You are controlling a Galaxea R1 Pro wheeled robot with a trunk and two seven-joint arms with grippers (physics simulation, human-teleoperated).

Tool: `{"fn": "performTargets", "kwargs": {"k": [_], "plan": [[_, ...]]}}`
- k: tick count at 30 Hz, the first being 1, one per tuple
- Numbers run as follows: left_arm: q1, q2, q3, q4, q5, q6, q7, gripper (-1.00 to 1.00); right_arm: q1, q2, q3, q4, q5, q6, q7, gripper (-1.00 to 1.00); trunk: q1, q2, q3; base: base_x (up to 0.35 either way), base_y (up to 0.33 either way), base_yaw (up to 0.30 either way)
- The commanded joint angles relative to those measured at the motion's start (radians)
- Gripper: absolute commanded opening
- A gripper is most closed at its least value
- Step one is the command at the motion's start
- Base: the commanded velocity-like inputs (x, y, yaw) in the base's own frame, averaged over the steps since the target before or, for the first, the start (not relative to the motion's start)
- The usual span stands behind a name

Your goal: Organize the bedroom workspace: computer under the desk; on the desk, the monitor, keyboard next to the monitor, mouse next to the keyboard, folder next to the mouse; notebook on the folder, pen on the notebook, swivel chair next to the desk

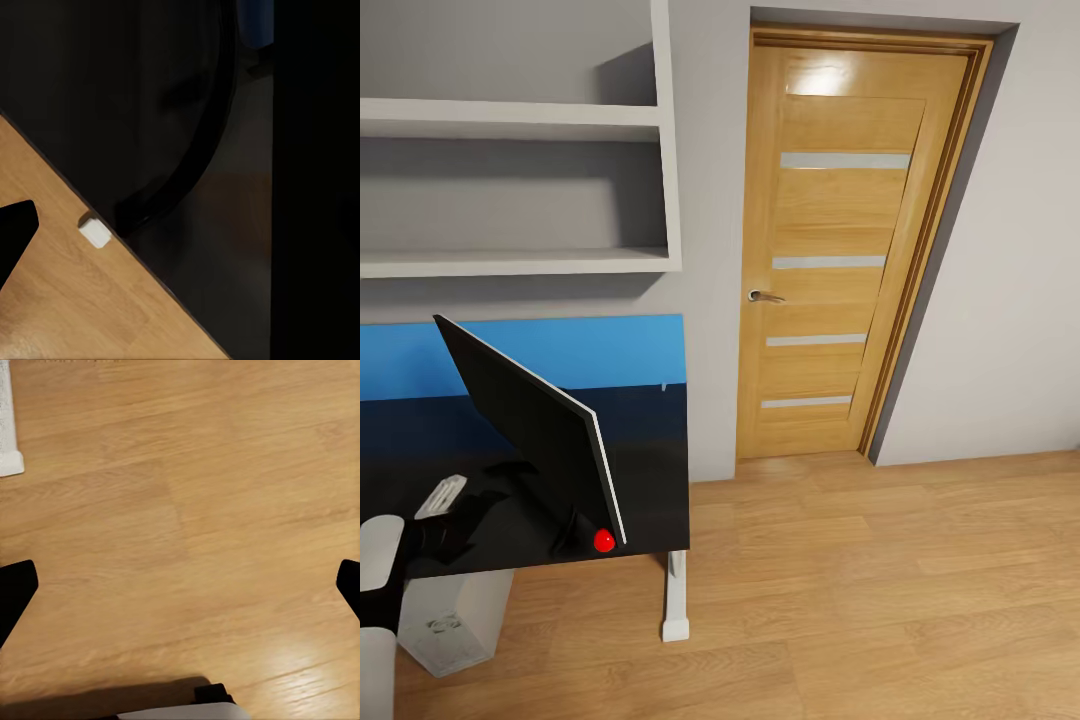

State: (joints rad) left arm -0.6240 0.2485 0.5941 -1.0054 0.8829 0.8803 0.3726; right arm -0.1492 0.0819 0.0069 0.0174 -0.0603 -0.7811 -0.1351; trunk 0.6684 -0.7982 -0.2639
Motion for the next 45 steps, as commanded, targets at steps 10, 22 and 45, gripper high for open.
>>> {"fn": "performTargets", "kwargs": {"k": [10,22,45], "plan": [[0.002,-0.002,0.011,-0.008,0.011,0.003,0.008,1.0,-0.001,0.02,0.001,0.002,-0.006,-0.006,0.001,1.0,0.0,-0.001,-0.001,0.0,0.0,0.082],[0.003,-0.002,0.012,-0.008,0.011,0.003,0.008,1.0,-0.001,0.022,-0.001,0.003,-0.007,-0.006,0.0,1.0,0.0,-0.001,-0.001,0.0,0.0,0.25],[0.003,-0.006,0.012,-0.009,0.011,0.003,0.008,1.0,-0.001,0.021,-0.001,0.002,-0.006,-0.012,0.001,1.0,0.0,-0.001,-0.001,0.0,0.0,0.269]]}}
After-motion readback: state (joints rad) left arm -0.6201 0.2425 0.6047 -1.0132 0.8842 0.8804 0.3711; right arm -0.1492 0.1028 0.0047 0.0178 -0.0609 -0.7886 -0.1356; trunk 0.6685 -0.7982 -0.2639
